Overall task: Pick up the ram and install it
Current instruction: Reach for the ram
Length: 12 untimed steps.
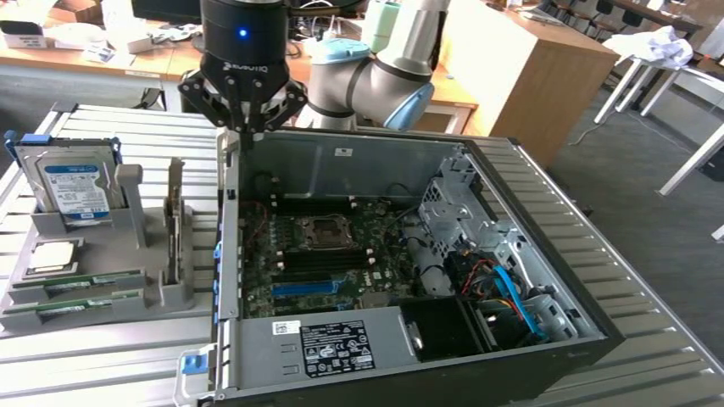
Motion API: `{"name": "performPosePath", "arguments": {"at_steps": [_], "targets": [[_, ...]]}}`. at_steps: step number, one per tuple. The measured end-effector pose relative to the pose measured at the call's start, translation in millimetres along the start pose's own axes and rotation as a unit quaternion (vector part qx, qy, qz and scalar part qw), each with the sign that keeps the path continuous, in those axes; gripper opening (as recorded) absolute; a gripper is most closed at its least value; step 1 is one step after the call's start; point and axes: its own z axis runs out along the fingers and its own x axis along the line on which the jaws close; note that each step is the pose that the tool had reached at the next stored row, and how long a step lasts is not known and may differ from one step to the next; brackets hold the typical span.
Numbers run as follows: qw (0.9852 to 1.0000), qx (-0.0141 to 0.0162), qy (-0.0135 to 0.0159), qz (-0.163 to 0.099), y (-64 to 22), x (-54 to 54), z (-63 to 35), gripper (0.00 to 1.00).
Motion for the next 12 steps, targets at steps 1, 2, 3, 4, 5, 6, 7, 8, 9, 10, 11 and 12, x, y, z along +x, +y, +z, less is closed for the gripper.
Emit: {"name": "performPosePath", "arguments": {"at_steps": [1, 2, 3, 4, 5, 6, 7, 8, 9, 10, 11, 12], "targets": [[1.0000, 0.0000, 0.0000, 0.000, 0.0, 0.4, 0.0, 0.10], [1.0000, 0.0000, 0.0000, 0.000, -0.1, 0.8, 0.0, 0.10], [1.0000, 0.0000, 0.0000, 0.000, -0.1, 1.2, 0.0, 0.10], [1.0000, 0.0000, 0.0000, 0.000, -0.1, 1.7, -0.1, 0.10], [1.0000, 0.0000, 0.0000, 0.000, -0.2, 2.2, -0.1, 0.10], [1.0000, 0.0000, 0.0000, 0.000, -0.3, 2.8, -0.1, 0.10], [1.0000, 0.0000, 0.0000, 0.000, -0.3, 3.6, -0.1, 0.10], [1.0000, 0.0000, 0.0000, 0.000, -0.3, 4.3, -0.2, 0.10], [1.0000, 0.0000, 0.0000, 0.000, -0.4, 5.1, -0.1, 0.10], [1.0000, 0.0000, 0.0000, 0.000, -0.5, 5.7, -0.2, 0.10], [1.0000, 0.0000, 0.0000, 0.000, -0.5, 6.4, -0.2, 0.10], [1.0000, 0.0000, 0.0000, 0.000, -0.5, 7.1, -0.2, 0.10]]}}
